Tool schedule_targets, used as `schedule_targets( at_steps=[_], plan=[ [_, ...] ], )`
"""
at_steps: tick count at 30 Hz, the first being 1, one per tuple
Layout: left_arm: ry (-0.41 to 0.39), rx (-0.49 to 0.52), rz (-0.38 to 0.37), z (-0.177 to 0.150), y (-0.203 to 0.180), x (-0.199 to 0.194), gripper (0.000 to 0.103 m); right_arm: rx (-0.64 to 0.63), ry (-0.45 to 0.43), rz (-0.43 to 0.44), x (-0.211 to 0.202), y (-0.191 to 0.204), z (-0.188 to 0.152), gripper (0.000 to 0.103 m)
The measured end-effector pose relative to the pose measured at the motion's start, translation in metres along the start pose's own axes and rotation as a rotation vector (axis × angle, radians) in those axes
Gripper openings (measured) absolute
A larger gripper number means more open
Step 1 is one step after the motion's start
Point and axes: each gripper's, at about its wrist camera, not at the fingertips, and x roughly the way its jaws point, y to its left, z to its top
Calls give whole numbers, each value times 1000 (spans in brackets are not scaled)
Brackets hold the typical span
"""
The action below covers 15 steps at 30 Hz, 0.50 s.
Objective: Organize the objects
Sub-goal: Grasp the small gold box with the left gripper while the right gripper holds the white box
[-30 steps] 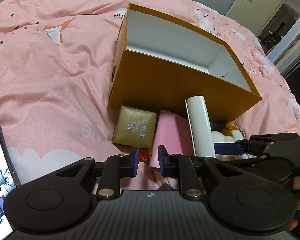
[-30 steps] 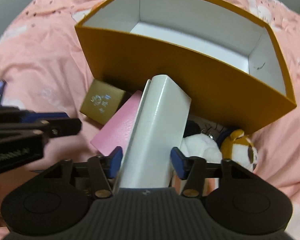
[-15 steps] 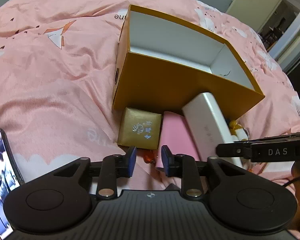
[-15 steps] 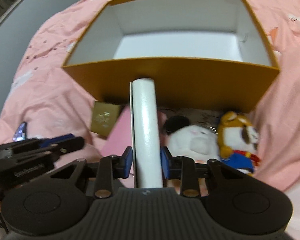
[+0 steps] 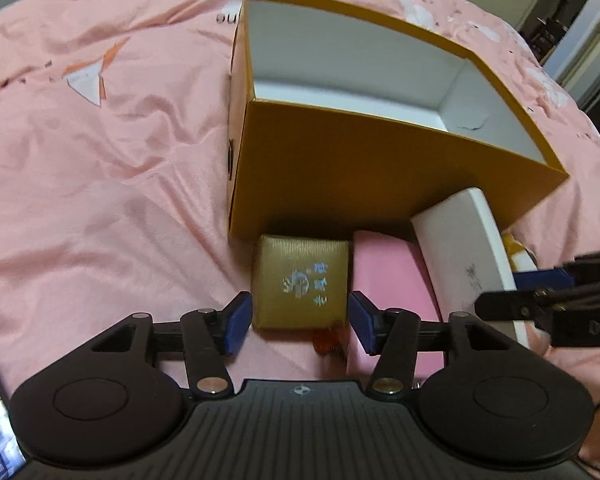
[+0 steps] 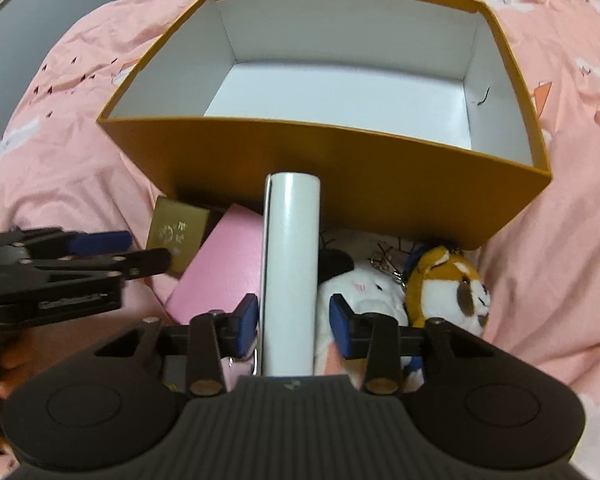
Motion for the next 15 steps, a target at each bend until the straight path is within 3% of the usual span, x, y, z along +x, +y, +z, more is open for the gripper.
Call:
schedule_targets(
  at_steps=[7,13,15],
  plan=[
    [-6,26,32,5,-10,18,78,67,29,85,6,-18,5,39],
    [4,-18,20,12,-8,30,90,124,35,130,7,-35,4,39],
    [5,-28,22,13,-7,33,89,135,38,145,7,-38,4,39]
  ],
)
